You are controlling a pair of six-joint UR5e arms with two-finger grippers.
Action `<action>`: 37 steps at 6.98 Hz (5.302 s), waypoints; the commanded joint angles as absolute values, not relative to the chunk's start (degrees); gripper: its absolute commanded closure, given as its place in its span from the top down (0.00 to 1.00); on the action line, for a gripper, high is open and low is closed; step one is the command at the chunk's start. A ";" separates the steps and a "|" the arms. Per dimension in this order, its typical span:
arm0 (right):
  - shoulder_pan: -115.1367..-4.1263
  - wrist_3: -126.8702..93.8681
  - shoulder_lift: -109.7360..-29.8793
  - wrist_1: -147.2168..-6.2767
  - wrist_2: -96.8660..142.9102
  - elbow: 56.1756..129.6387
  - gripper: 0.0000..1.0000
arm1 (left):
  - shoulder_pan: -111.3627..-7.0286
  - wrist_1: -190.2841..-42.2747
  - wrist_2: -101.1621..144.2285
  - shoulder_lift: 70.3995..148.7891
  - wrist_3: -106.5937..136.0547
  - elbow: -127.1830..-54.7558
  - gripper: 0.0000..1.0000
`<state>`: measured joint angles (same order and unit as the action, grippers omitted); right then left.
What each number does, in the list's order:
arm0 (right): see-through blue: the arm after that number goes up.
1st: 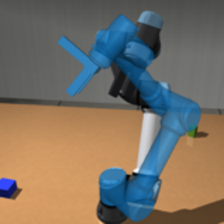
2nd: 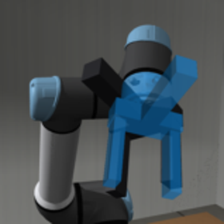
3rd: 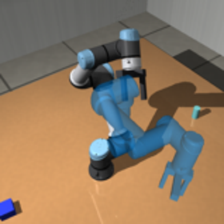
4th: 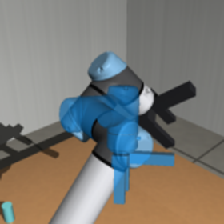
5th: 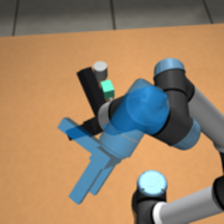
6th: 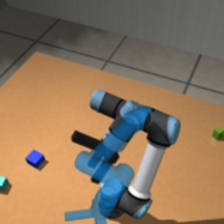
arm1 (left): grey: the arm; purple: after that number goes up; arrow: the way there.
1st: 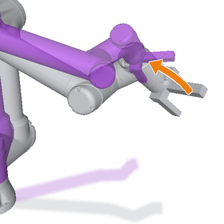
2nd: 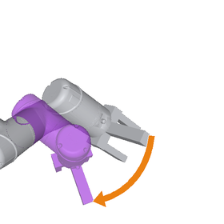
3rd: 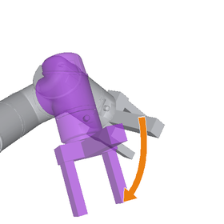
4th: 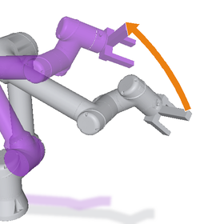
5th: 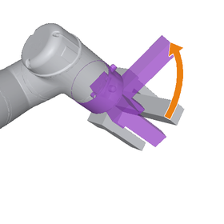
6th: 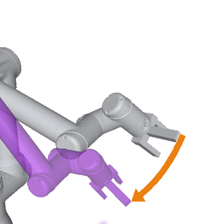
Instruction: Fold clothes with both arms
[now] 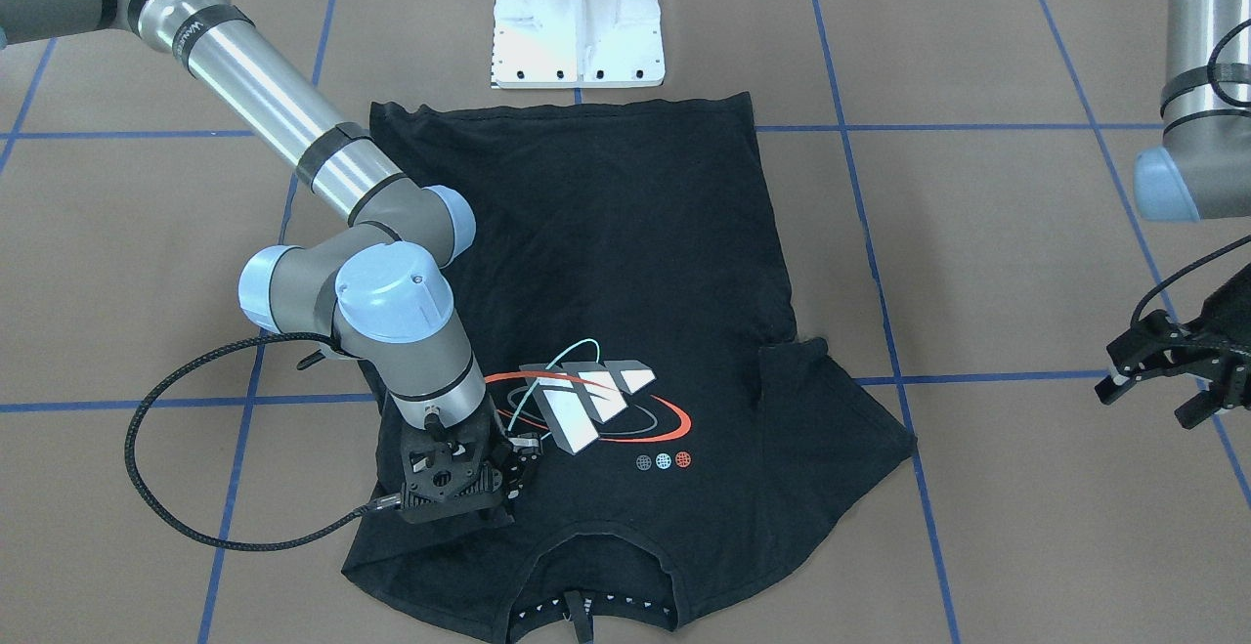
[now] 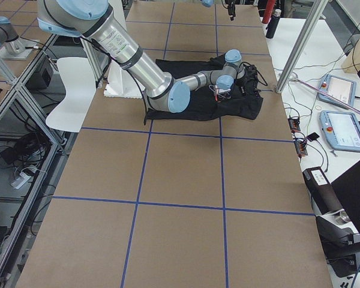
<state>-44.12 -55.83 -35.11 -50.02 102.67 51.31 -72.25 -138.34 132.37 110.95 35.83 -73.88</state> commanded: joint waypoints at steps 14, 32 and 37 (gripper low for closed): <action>-47.46 -64.25 -47.87 -52.12 117.33 74.86 1.00 | -51.68 -151.44 111.01 119.44 52.38 -60.73 0.66; -48.69 -64.16 -51.15 -58.54 120.15 81.47 1.00 | -51.86 -143.54 115.74 119.62 66.12 -73.98 0.00; -49.48 -63.98 -53.17 -58.01 120.67 82.97 1.00 | -45.10 -144.14 105.50 137.93 86.63 -57.64 0.00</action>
